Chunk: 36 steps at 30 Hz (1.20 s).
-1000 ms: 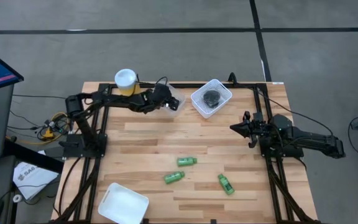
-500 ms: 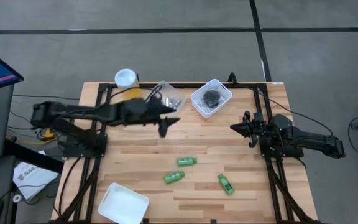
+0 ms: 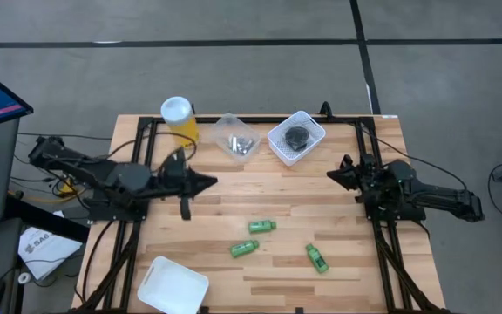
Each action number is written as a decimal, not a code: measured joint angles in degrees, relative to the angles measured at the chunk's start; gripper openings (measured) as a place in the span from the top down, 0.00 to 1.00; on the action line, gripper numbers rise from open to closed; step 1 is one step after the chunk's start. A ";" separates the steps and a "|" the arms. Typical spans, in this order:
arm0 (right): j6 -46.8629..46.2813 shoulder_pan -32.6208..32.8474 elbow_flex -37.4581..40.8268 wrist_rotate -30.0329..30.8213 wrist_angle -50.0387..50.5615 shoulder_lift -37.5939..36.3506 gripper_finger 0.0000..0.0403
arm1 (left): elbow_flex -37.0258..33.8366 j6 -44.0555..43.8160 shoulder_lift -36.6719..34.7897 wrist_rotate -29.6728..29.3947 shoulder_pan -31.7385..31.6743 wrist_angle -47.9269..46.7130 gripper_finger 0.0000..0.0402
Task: Pick & Place Travel size toiletries
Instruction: Put the green shampoo into the bottom white bin
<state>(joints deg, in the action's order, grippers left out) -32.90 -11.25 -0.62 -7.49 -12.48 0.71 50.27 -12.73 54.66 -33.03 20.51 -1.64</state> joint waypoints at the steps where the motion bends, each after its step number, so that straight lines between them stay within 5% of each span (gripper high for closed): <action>1: -0.03 0.00 0.00 0.01 -0.36 0.00 1.00 | -0.85 -0.81 0.17 0.02 0.48 -0.16 0.98; 14: -1.65 -0.02 0.00 0.02 -0.03 0.02 1.00 | -1.58 -0.58 23.26 6.56 -3.39 11.72 0.95; 24: -1.67 -0.02 0.00 0.00 0.03 0.02 1.00 | 5.11 -1.14 37.62 27.04 -10.23 12.07 0.58; 30: -1.67 -0.02 0.00 -0.02 0.46 0.00 1.00 | 5.39 -1.18 43.71 27.77 -10.51 12.19 0.39; 36: -1.67 -0.02 0.00 -0.02 1.44 0.00 1.00 | 5.37 -1.14 48.86 26.44 -10.16 13.43 0.36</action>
<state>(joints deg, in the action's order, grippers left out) -34.57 -11.27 -0.62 -7.51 -11.04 0.71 55.64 -13.87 103.51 -6.59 10.35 11.79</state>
